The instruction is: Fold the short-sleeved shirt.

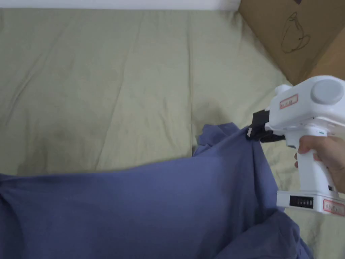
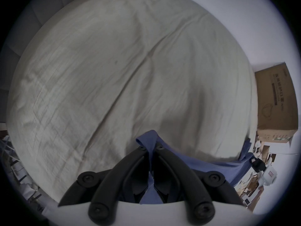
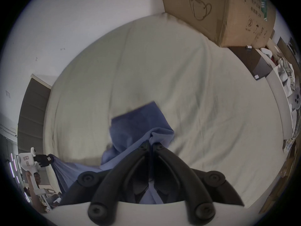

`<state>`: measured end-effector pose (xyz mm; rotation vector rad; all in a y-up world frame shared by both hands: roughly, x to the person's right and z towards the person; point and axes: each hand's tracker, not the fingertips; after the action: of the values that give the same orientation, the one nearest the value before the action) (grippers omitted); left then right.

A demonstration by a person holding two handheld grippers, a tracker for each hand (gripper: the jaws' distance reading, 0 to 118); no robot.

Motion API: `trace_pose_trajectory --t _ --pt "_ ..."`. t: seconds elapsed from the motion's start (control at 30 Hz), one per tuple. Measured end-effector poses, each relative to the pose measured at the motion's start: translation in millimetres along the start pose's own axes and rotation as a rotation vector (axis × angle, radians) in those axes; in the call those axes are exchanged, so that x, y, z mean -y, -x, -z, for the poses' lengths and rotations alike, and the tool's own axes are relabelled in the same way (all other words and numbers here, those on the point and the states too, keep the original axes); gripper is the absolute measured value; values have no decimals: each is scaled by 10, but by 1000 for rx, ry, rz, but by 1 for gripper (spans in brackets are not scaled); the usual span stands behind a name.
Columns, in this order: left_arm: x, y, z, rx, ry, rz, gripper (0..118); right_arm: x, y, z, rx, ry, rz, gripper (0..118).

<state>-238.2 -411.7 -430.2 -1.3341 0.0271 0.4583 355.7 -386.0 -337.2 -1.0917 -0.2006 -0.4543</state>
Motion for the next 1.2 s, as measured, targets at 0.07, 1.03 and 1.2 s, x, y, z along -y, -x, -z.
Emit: trace_pose_trajectory --t 0.07,1.03,1.2 --pt "-50 -31 -85 22 -20 3 3 -54 58 -123 -6 -32 -19 2" --pt "2205 1403 -378 136 143 -81 3 2254 -1045 -637 21 263 99 2" --pt "2198 1318 -454 126 140 -24 3 2210 -833 -596 96 255 -29 2"
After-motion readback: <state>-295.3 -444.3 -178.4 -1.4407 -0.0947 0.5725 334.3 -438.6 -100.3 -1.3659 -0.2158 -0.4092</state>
